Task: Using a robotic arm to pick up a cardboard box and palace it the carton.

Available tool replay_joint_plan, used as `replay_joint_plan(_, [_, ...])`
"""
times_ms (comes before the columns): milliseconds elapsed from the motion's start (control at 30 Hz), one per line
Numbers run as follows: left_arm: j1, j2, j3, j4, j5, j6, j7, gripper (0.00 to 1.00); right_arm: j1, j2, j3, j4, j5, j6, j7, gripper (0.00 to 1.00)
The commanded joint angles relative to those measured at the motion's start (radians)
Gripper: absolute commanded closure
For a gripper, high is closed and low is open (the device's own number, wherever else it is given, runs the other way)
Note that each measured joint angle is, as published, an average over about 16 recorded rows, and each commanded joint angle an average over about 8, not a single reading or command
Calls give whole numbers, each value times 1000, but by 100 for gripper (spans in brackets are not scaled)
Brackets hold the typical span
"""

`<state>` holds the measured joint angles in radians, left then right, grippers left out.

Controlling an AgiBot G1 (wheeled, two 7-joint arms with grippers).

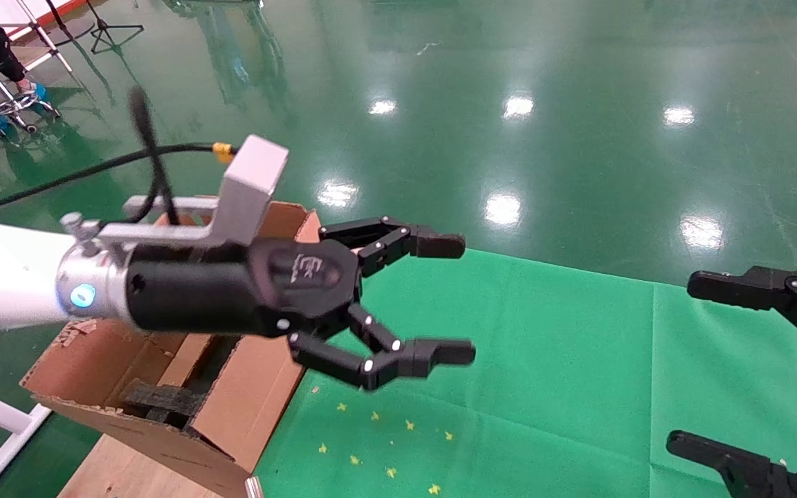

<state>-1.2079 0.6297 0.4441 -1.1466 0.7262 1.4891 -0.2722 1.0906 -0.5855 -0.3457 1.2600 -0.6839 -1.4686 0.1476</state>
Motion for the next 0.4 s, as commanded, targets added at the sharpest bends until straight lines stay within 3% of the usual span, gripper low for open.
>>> replay_joint_plan(33, [41,-6,-51,-42,1,2,26,0,0,0,0,0,0,0,0,0])
replay_joint_plan(233, [134,-18,-164,-137,4,7,82,0,0,0,0,0,0,0,0,0])
replay_joint_plan(400, [168,-22,-207,-172,4,10,97,0,0,0,0,0,0,0,0,0])
